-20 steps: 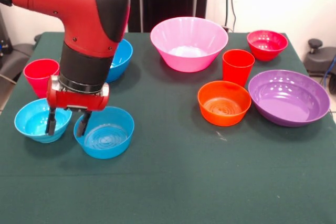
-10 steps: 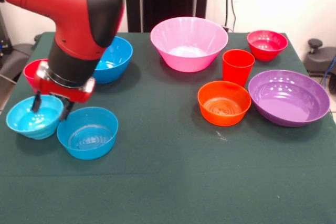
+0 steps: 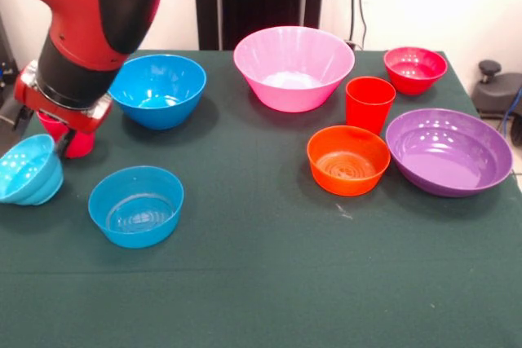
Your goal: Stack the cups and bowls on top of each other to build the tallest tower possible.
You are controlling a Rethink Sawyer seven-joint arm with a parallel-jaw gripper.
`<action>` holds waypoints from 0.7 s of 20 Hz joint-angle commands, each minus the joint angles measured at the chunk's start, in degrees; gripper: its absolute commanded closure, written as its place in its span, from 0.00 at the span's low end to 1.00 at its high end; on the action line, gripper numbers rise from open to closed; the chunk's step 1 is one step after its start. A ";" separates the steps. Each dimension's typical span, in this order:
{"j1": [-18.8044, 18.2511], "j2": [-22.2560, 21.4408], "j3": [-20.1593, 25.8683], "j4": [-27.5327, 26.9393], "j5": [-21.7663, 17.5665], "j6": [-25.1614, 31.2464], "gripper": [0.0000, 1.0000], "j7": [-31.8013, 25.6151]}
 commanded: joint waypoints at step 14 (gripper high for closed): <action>-4.69 -2.67 9.92 11.06 12.45 -8.47 0.00 3.47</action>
